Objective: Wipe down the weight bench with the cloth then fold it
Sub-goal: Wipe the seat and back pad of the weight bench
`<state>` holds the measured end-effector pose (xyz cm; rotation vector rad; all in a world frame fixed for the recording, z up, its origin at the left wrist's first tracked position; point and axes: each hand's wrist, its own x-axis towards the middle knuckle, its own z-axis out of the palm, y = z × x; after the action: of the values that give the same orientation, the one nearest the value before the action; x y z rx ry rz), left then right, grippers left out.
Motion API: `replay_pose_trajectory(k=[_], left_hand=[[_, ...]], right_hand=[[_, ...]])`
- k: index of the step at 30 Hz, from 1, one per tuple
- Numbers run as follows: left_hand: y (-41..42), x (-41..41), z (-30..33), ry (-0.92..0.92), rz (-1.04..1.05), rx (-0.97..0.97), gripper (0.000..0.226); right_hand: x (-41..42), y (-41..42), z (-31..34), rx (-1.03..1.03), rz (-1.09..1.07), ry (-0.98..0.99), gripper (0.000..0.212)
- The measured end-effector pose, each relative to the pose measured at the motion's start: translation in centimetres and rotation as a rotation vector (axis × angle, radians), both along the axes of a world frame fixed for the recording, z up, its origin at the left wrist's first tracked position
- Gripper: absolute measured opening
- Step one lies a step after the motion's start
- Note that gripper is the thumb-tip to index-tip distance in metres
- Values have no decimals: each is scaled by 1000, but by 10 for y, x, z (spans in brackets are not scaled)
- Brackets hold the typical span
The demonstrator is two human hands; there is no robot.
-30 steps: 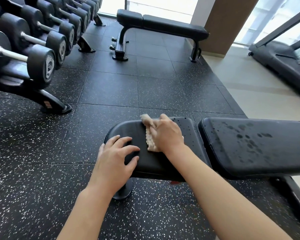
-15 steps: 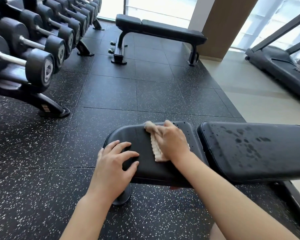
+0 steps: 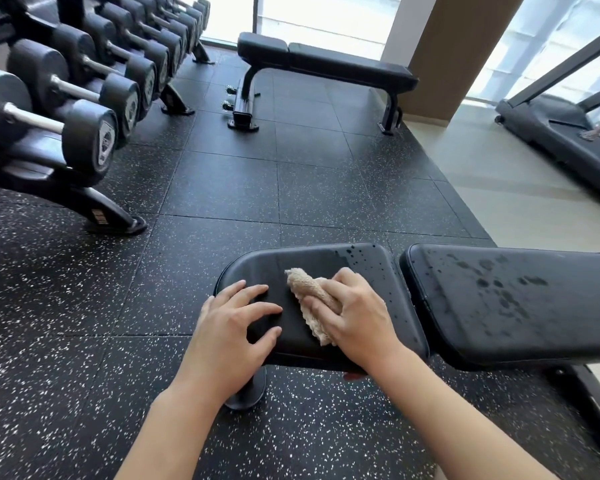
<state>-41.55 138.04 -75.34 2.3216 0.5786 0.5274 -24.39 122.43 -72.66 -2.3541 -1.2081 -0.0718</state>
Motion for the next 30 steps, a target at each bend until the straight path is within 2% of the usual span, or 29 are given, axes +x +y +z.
replay_pose_trajectory(k=[4,7,10,19,30], left_hand=[[-1,-2,1,1,-1,-19,36],[-1,0,1,19,-4,-7,37],[0,0,1,16,-5,1,39],[3,-3,1,9,-24,-23,38],[23,-22,2,-52,0,-65,23]], right_hand=[[-5,2,11,85,20,32,41],[-8,12,15,116,50,17,36],[-6,29,10,104,-3,8,29],[19,75,3,51,-71,5,29],[-38,-2,9,-79,-6,9,35]])
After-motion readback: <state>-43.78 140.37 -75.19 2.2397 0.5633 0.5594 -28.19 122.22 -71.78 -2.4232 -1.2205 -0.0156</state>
